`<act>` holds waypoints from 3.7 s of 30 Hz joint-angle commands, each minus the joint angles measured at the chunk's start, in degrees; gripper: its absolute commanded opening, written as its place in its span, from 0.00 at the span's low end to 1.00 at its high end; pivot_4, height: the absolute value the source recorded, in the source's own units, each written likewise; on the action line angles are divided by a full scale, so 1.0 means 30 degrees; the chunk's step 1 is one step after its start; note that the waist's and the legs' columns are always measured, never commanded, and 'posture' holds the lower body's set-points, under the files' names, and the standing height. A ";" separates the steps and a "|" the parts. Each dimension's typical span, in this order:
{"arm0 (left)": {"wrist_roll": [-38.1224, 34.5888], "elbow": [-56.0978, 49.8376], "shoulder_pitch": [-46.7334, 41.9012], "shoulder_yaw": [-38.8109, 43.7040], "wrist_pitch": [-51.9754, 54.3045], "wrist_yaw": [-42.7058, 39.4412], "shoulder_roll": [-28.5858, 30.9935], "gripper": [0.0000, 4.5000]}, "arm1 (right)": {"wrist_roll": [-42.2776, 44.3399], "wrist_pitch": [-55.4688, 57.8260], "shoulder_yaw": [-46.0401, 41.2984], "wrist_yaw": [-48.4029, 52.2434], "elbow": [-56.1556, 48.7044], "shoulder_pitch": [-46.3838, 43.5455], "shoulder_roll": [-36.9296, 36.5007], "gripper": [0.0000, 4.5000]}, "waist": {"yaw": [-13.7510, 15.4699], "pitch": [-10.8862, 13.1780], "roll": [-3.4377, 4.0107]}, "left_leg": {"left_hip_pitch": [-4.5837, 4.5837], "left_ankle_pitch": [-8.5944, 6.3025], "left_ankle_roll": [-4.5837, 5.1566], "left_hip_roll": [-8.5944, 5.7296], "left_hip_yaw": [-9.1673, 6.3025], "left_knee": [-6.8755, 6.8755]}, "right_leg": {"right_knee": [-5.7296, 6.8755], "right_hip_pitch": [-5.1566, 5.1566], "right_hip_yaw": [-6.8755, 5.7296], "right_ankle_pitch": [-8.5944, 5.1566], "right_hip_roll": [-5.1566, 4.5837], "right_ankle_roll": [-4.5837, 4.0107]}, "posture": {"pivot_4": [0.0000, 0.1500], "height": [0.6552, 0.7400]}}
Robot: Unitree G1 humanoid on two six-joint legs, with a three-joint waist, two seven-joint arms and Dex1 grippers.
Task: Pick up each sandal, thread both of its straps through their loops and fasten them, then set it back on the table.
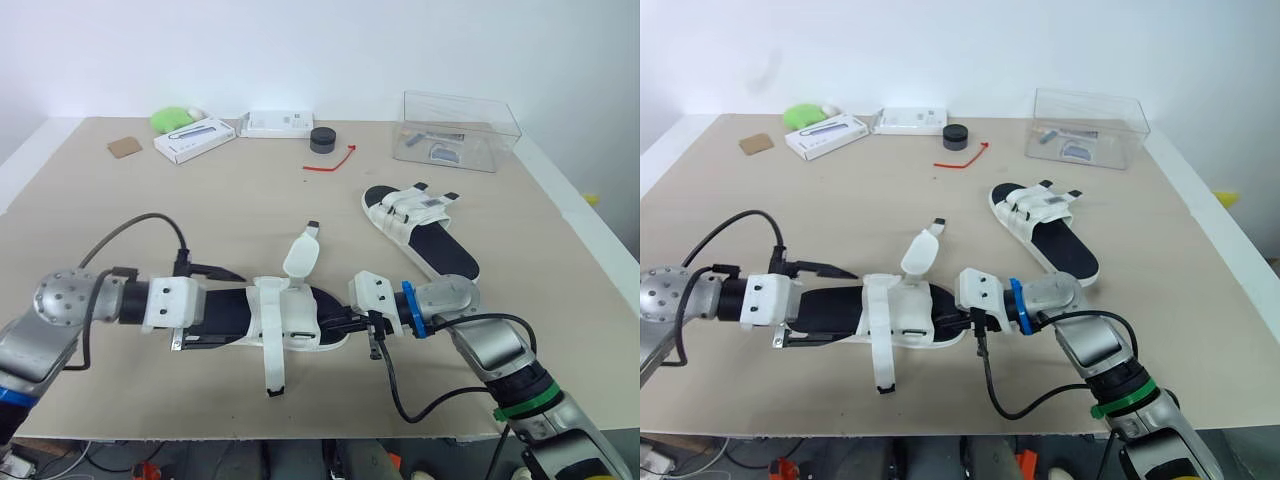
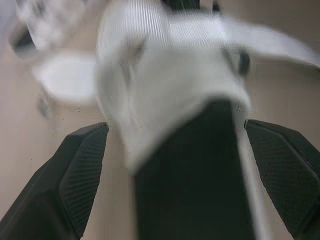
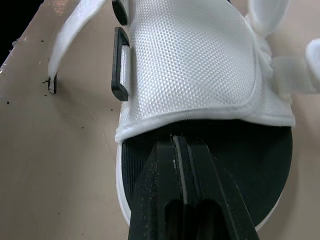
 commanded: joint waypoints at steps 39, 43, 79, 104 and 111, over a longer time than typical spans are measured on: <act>-1.7456 -0.5217 0.2803 0.3876 2.0815 0.5321 -0.2206 0.00 | -0.0175 -0.0446 -0.0038 0.0015 0.0689 -0.0869 0.0475 0.00 | -0.0004 0.0042 0.0053 | 0.0189 0.0055 -0.0110 0.0040 0.0005 -0.0102 | 0.0043 0.0067 0.0051 -0.0020 0.0075 -0.0116 | 1.00 1.00; -2.0840 -0.2761 -0.0213 0.5352 2.2325 0.4738 -0.0899 0.00 | -0.0205 -0.0503 -0.0076 0.0055 0.0761 -0.0916 0.0400 0.00 | -0.0002 0.0058 0.0006 | 0.0179 0.0056 -0.0110 0.0054 -0.0013 -0.0101 | 0.0044 0.0063 0.0043 -0.0024 0.0091 -0.0117 | 1.00 1.00; -1.0493 0.3407 -0.7353 -0.0560 2.3426 -0.1390 -0.5021 0.00 | -0.0355 -0.0327 -0.0046 -0.0748 -0.0077 -0.0324 0.0173 0.00 | -0.0016 0.0060 -0.0013 | 0.0136 0.0048 -0.0106 0.0015 0.0005 -0.0122 | 0.0034 0.0032 0.0052 -0.0038 0.0082 -0.0103 | 1.00 1.00; -0.6302 0.2850 -0.7570 -0.2821 2.0813 -0.4193 -0.5006 0.00 | -0.0293 -0.0057 -0.0005 -0.0750 -0.0364 -0.0275 0.0079 0.00 | -0.0015 0.0059 -0.0013 | 0.0133 0.0045 -0.0100 0.0011 0.0003 -0.0120 | 0.0034 0.0034 0.0053 -0.0046 0.0082 -0.0099 | 1.00 1.00; -0.7807 0.2256 -0.7842 -0.1564 2.2393 -0.3950 -0.5242 0.39 | -0.0320 -0.0143 0.0023 -0.0697 -0.0190 -0.0389 0.0130 0.00 | -0.0012 0.0059 -0.0013 | 0.0132 0.0045 -0.0099 0.0012 0.0003 -0.0121 | 0.0034 0.0033 0.0052 -0.0049 0.0081 -0.0092 | 1.00 1.00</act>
